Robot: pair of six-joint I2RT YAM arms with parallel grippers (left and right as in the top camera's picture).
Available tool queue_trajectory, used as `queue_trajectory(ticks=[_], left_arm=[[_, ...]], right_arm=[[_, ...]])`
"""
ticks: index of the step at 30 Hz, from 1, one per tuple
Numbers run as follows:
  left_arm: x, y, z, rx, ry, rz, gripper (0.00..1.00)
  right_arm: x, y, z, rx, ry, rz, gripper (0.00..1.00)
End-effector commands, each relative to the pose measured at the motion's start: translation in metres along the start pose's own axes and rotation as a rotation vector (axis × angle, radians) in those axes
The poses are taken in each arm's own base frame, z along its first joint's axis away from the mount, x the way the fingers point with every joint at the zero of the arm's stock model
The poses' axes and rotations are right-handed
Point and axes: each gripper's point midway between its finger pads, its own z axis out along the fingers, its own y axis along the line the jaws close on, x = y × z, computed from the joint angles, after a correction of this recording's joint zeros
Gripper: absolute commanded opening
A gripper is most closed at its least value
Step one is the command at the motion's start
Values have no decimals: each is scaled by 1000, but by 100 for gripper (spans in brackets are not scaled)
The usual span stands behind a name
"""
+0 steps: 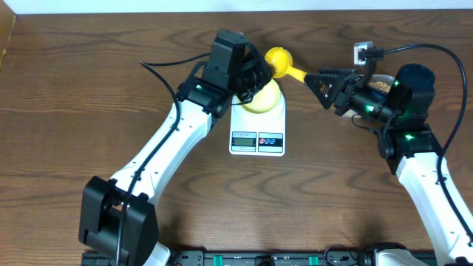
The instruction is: Scoop item into bowl and weigh 50g on scale
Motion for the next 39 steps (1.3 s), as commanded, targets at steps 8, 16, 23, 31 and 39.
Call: queue_trajectory(ticks=[8, 16, 23, 31, 39], left_arm=[[11, -21, -7, 57, 32, 111, 7], [13, -22, -7, 63, 41, 122, 8], [13, -22, -7, 63, 41, 122, 8], [12, -21, -7, 60, 36, 122, 45], [-12, -19, -16, 45, -49, 393, 91]], right_arm=[[-1, 5, 16, 65, -28, 22, 43], [0, 5, 16, 66, -23, 27, 22], [1, 5, 16, 67, -20, 29, 2], [1, 6, 17, 66, -22, 26, 1], [-17, -23, -1, 152, -87, 61, 1]])
